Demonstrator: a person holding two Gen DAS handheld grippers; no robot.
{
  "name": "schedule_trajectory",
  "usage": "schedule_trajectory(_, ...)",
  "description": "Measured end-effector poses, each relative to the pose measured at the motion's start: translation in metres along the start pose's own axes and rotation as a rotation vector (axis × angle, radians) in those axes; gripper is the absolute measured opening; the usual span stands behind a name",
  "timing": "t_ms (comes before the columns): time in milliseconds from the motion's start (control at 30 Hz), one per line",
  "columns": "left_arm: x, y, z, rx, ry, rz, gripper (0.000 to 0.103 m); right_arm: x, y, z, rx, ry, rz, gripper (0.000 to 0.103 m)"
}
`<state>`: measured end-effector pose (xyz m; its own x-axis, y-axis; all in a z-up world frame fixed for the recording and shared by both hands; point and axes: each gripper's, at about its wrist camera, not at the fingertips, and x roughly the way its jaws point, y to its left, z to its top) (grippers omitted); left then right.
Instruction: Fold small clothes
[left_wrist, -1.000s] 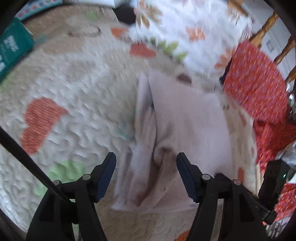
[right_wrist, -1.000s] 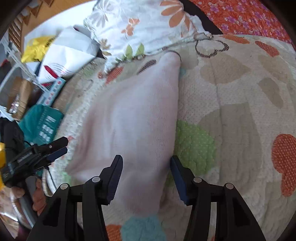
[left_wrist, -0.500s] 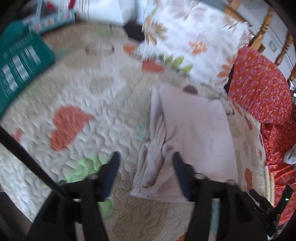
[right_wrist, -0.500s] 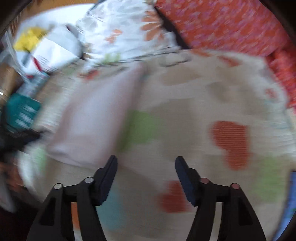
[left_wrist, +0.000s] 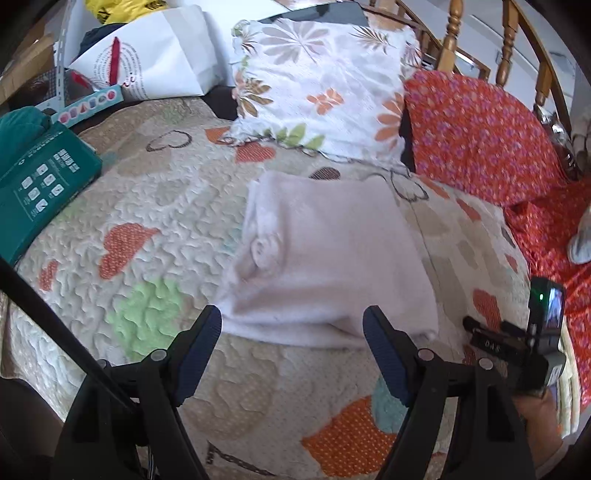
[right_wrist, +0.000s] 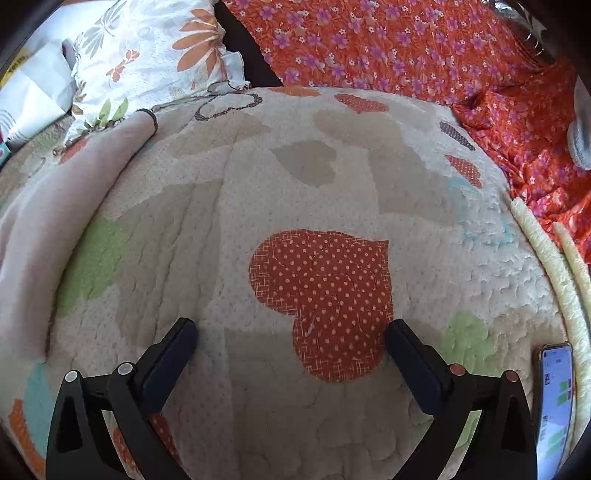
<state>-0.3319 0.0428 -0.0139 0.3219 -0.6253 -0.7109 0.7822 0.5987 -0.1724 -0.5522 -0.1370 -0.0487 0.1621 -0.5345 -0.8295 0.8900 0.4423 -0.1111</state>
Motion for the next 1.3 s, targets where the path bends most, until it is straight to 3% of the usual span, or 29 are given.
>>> schedule_trajectory(200,0.005,-0.019,-0.006,0.064,-0.013,-0.003,0.078,-0.003,-0.002,-0.005,0.021,-0.048,0.022,0.103)
schedule_trajectory(467,0.007,-0.027,-0.01,0.096,-0.018,-0.018,0.078,-0.003,-0.002,-0.005,0.022,-0.043,0.023,0.103)
schedule_trajectory(967,0.019,-0.009,-0.001,0.026,-0.013,0.023,0.079,-0.003,-0.001,-0.005,0.021,-0.044,0.021,0.103)
schedule_trajectory(1300,0.034,0.04,0.012,-0.113,0.045,0.1,0.079,-0.002,-0.001,-0.006,0.021,-0.046,0.022,0.103)
